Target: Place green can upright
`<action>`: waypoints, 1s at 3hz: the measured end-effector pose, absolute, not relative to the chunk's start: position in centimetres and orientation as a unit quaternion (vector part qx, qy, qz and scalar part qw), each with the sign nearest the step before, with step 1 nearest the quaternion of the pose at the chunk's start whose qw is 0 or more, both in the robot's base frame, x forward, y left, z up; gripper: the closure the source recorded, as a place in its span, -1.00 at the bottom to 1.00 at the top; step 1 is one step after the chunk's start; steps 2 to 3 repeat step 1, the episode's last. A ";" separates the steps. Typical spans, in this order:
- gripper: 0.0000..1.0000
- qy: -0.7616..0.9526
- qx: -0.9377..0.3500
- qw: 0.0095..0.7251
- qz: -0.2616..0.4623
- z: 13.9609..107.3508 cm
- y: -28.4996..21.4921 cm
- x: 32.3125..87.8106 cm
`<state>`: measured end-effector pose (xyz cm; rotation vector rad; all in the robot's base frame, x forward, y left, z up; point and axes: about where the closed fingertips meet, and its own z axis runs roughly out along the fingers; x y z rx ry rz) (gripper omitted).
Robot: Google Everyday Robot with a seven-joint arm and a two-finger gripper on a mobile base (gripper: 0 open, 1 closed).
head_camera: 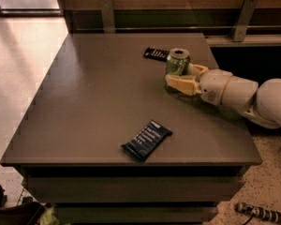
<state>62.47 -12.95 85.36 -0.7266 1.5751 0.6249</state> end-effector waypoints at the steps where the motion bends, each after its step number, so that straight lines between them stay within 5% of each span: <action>1: -0.86 0.680 -0.315 0.604 0.271 85.4 -12.7 62.5; 3: -0.86 0.680 -0.315 0.604 0.271 85.4 -12.7 62.5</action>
Offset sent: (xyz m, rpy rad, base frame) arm 0.0000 0.0000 0.0000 0.0000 0.0000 0.0000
